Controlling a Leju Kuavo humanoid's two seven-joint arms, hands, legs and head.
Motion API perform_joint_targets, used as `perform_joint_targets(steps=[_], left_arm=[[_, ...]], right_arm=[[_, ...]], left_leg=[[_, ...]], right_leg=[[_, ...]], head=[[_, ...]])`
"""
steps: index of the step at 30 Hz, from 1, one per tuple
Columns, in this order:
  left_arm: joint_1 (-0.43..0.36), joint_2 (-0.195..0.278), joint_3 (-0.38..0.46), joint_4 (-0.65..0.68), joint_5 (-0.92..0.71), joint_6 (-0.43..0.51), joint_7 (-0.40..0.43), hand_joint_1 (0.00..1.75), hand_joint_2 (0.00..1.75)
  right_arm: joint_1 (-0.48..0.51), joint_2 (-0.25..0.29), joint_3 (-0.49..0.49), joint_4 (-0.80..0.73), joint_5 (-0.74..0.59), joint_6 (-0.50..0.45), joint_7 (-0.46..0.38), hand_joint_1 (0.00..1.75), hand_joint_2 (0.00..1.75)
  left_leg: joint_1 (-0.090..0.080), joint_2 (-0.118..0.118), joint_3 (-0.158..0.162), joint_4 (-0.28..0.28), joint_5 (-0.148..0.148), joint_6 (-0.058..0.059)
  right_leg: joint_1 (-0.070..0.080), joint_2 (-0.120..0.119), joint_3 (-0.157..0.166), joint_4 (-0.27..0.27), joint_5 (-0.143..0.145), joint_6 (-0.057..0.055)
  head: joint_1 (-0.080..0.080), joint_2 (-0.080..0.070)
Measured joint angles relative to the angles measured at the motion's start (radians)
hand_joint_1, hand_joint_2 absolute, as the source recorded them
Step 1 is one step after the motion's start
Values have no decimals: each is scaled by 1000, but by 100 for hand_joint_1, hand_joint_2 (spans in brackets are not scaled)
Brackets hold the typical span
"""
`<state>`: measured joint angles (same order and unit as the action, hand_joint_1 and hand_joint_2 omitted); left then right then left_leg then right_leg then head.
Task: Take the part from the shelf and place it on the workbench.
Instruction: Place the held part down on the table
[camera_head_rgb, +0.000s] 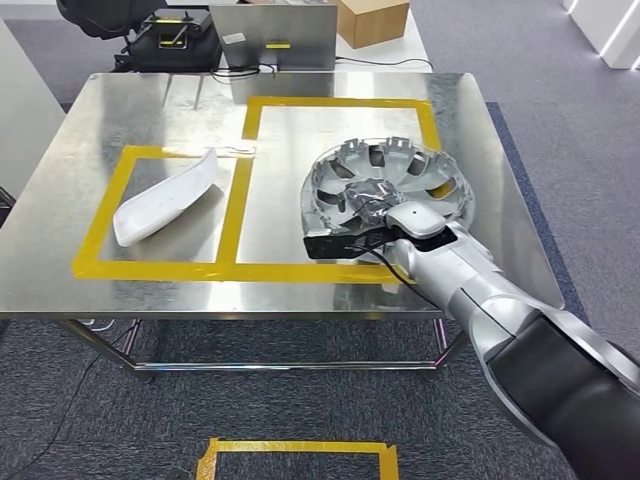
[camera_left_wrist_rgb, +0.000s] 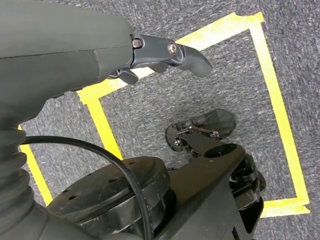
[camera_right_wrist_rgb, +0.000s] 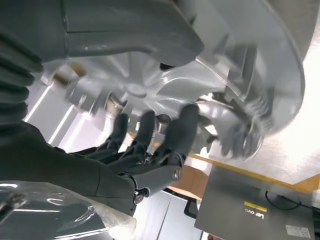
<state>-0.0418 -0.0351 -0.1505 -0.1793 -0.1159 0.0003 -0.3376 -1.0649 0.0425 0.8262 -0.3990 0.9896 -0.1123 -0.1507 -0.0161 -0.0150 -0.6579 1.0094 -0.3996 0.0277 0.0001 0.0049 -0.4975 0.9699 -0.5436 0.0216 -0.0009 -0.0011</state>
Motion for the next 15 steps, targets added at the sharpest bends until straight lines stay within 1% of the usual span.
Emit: perform_joint_targets(steps=[3, 6, 8, 10, 11, 12, 13, 14, 15], left_arm=[[0, -1, 0, 0, 1, 1, 0, 0, 0], [-2, -2, 0, 0, -5, 5, 8, 0, 0], [-5, -2, 0, 0, -10, 9, 14, 0, 0], [-7, -4, 1, 0, -8, 9, 15, 0, 0], [-8, -5, 3, 0, -5, 9, 15, 0, 0], [-7, -6, 5, 0, -1, 8, 13, 0, 0], [-6, -6, 9, 0, 4, 8, 11, 0, 0], [-5, -7, 13, 0, 11, 10, 8, 0, 0], [-3, -8, 17, 0, 18, 11, 4, 0, 0]], right_arm=[[0, 0, -7, -1, -12, -27, -15, 0, 0], [2, 3, -34, -21, -51, -117, -54, 0, 0], [7, 8, -65, -59, -93, -182, -83, 0, 0], [29, 13, -111, -136, -165, -220, -112, 0, 0], [50, 13, -140, -193, -215, -228, -128, 0, 0], [80, 12, -175, -266, -277, -230, -144, 0, 0], [115, 9, -209, -342, -337, -228, -157, 0, 0], [155, 6, -245, -422, -392, -222, -169, 0, 0], [201, 2, -277, -502, -441, -216, -180, 0, 0]], left_leg=[[0, 0, 1, 0, 0, 0], [0, 0, 1, 0, 0, 0], [-3, 0, 2, 3, -2, 6], [-2, 3, 12, -9, 2, 17], [2, 4, 20, -21, 5, 21], [5, 6, 26, -30, 9, 24], [7, 8, 29, -36, 11, 25], [8, 8, 30, -37, 11, 26], [9, 8, 30, -37, 11, 26]], right_leg=[[0, 0, 1, 0, 0, 0], [0, 0, 2, 0, 0, 0], [-2, 0, 4, -4, 3, 6], [-2, 1, 9, -8, 1, 14], [-1, 1, 4, 6, -13, 17], [0, 1, -11, 40, -37, 19], [-2, 1, -36, 93, -69, 20], [-4, 0, -70, 164, -103, 23], [-7, 0, -103, 231, -127, 26]], head=[[0, 0], [0, 0], [0, 0], [0, 0], [1, 0], [3, 0], [4, 0], [4, 0], [4, 0]])
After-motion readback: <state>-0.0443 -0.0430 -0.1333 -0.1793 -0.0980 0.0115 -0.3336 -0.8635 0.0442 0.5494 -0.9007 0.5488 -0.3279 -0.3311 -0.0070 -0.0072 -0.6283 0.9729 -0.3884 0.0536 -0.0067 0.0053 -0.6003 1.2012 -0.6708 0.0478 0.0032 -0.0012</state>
